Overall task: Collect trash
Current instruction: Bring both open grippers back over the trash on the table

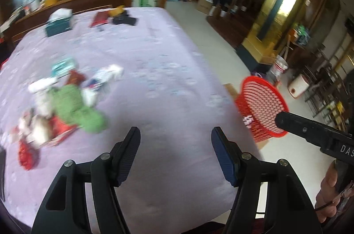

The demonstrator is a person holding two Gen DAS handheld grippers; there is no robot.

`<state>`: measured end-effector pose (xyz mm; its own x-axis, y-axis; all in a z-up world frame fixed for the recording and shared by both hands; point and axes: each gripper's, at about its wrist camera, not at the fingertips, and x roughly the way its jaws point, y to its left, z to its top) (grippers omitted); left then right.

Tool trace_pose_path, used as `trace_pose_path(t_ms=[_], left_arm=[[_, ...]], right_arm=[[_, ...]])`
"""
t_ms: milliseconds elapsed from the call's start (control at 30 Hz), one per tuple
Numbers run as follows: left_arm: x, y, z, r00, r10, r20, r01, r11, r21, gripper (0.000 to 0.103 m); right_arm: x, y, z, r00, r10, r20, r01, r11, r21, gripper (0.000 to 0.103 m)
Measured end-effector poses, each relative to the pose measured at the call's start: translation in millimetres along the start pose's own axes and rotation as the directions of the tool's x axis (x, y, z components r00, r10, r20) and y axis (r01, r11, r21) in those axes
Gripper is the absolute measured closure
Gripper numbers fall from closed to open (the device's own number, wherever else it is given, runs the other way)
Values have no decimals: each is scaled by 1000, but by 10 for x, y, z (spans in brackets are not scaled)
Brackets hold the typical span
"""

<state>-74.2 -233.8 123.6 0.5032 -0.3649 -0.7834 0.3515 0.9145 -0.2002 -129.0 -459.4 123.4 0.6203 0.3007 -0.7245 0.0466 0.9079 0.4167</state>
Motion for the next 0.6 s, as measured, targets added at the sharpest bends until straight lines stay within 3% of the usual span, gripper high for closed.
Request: trace_pose_path(t_ms=[333,467,600], left_arm=[[-402,1273,-347,993,117,1,-114,975,-191,36],[-535,1764,-515,979,203,-19,-200,939,-280,29],[-553,2280,-713,968,237,-80,-249,880,-404,28]], right_arm=[[536,894,-116,996,33,-83,-40,996,-82,54],[731,1205,-120,994,41,-101,-53,992,-116,50],[927,1456,-106,991,47,-122,-64,988,-138,50]])
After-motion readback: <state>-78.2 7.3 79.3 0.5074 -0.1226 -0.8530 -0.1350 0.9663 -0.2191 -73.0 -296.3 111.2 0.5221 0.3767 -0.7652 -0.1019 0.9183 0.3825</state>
